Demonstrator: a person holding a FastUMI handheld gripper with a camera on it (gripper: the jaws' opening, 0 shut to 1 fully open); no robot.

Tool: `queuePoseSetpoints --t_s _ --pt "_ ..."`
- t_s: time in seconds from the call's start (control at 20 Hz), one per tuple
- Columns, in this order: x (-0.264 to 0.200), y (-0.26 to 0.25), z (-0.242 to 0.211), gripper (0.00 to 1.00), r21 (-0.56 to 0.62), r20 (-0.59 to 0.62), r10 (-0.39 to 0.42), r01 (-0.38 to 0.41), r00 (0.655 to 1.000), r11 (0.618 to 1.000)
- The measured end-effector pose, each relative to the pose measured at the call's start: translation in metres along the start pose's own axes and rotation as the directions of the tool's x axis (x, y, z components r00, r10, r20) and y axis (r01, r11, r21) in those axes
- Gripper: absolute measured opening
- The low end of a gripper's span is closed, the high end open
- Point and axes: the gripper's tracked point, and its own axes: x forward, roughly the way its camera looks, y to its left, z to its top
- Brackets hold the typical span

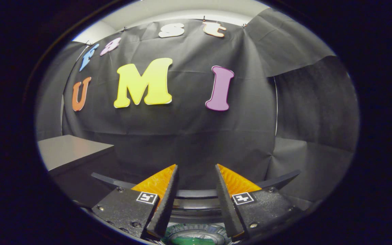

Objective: Put the clothes into the washing machine and then close the washing machine lid.

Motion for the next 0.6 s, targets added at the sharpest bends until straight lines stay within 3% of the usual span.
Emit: queuePoseSetpoints --t_s 0.6 --pt "-0.026 -0.001 -0.019 0.66 0.006 -0.053 0.027 -0.027 0.998 1.000"
